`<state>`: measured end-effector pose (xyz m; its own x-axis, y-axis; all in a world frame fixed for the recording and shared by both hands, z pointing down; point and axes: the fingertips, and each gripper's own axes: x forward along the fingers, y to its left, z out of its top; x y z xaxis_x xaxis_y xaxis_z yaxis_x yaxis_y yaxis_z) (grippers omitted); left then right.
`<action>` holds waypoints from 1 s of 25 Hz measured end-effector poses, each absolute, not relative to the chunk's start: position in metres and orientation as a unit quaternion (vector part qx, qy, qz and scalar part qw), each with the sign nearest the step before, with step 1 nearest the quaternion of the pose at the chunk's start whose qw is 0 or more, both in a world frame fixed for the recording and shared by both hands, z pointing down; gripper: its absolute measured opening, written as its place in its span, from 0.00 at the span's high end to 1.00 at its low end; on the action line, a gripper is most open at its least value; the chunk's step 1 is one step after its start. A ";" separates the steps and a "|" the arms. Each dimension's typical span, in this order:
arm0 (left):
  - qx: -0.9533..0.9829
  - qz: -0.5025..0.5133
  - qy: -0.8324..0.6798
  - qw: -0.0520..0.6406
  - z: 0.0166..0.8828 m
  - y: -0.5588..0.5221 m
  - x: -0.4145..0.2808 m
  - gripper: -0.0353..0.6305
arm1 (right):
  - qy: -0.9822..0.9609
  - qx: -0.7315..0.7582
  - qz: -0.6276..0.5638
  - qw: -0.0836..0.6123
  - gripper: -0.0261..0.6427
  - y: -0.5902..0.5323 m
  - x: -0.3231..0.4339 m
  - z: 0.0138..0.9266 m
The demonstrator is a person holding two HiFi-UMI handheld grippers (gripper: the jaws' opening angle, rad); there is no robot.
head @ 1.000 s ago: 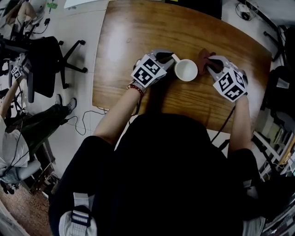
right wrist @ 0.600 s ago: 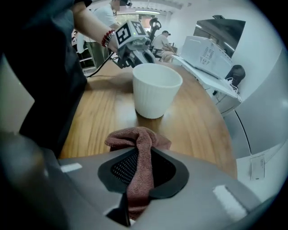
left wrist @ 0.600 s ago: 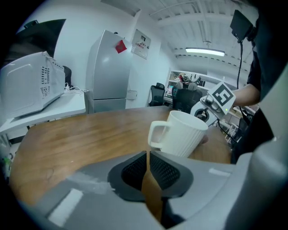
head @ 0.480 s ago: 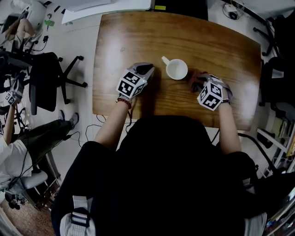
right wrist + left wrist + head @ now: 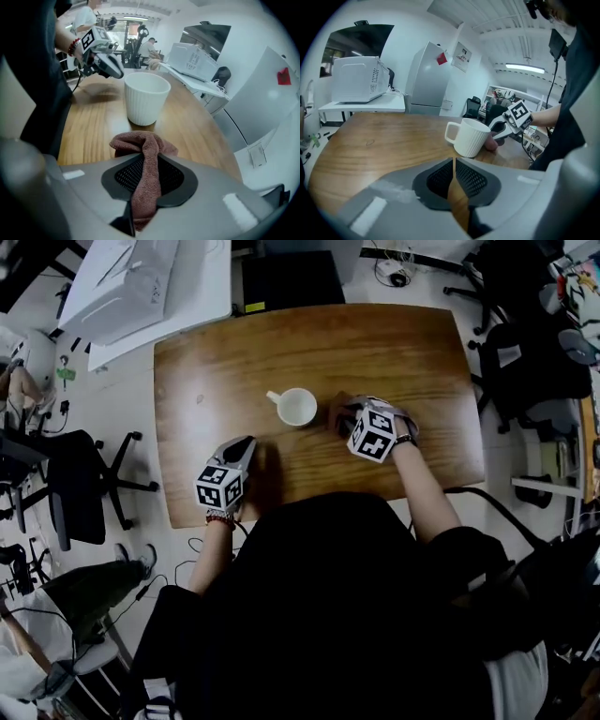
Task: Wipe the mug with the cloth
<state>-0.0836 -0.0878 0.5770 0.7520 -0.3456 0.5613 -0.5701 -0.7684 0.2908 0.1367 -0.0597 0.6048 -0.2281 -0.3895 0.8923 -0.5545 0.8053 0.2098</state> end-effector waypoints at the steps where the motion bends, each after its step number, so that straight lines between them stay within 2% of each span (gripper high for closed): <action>1: 0.907 0.243 -0.255 0.229 0.576 -0.086 -0.085 0.91 | -0.781 0.315 0.081 0.534 0.84 -0.061 0.140 0.598; 9: 0.912 0.222 -0.265 0.222 0.559 -0.080 -0.086 0.92 | -0.795 0.428 0.109 0.416 0.83 -0.069 0.156 0.537; 14: 0.917 0.213 -0.259 0.216 0.555 -0.069 -0.066 0.92 | -0.798 0.405 0.111 0.432 0.70 -0.048 0.157 0.536; 17: 0.917 0.208 -0.261 0.218 0.553 -0.068 -0.069 0.92 | -0.791 0.388 0.111 0.460 0.68 -0.043 0.154 0.547; 19: 0.917 0.203 -0.265 0.218 0.550 -0.070 -0.073 0.92 | -0.791 0.395 0.110 0.455 0.67 -0.044 0.153 0.542; 25: 0.926 0.170 -0.273 0.198 0.515 -0.073 -0.086 0.93 | -0.808 0.487 0.075 0.322 0.67 -0.056 0.144 0.454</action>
<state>-0.0857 -0.0728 0.5155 0.7934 -0.4381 0.4227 -0.5728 -0.7723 0.2747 0.1441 -0.0557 0.4540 -0.3179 -0.7387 0.5943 -0.8354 0.5147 0.1929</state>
